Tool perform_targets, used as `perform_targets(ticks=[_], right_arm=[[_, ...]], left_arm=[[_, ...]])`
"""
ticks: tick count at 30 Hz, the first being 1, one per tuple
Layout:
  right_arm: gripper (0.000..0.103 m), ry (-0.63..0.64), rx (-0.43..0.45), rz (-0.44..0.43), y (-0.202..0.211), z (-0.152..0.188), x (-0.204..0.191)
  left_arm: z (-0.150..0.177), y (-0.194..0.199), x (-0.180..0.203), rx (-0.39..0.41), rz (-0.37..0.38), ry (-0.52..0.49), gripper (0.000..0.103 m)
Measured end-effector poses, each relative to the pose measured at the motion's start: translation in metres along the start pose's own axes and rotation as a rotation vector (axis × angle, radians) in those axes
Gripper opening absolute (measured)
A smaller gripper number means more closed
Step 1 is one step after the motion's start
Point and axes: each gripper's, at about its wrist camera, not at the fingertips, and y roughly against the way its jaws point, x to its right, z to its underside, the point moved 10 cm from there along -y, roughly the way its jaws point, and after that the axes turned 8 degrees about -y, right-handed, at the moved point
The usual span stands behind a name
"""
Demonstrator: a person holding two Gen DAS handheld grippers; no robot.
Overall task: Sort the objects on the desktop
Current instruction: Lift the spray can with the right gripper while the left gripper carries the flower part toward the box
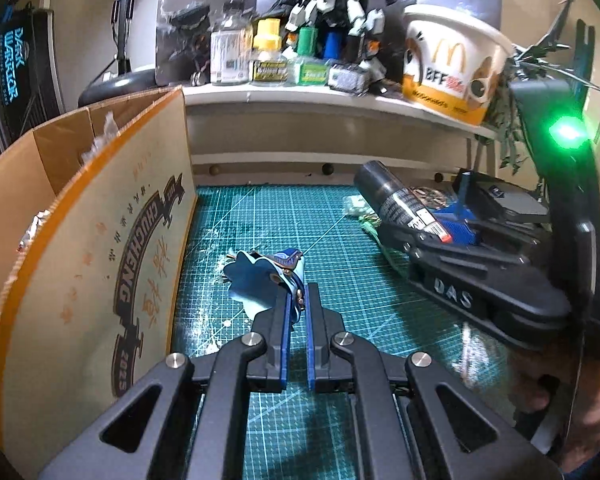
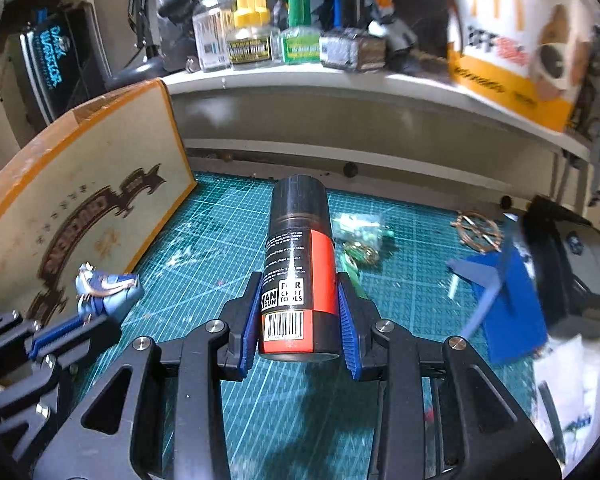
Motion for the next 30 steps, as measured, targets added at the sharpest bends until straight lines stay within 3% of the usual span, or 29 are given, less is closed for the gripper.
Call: perform_targets(ticks=[8, 17, 26, 30], right_arm=[[0.032, 0.004, 0.095, -0.003, 0.086, 0.006, 0.006], [0.032, 0.038, 0.200, -0.002, 0.173, 0.025, -0.017], [0.032, -0.053, 0.257, -0.023, 0.207, 0.070, -0.014], [0.032, -0.060, 0.224, 0.000, 0.198, 0.087, -0.010]], left_arm=[[-0.011, 0.054, 0.012, 0.087, -0.011, -0.034, 0.006], [-0.002, 0.103, 0.022, 0.157, -0.020, -0.068, 0.006], [0.026, 0.122, 0.024, 0.184, -0.031, -0.071, 0.006], [0.035, 0.123, 0.023, 0.177, -0.032, -0.075, 0.006]])
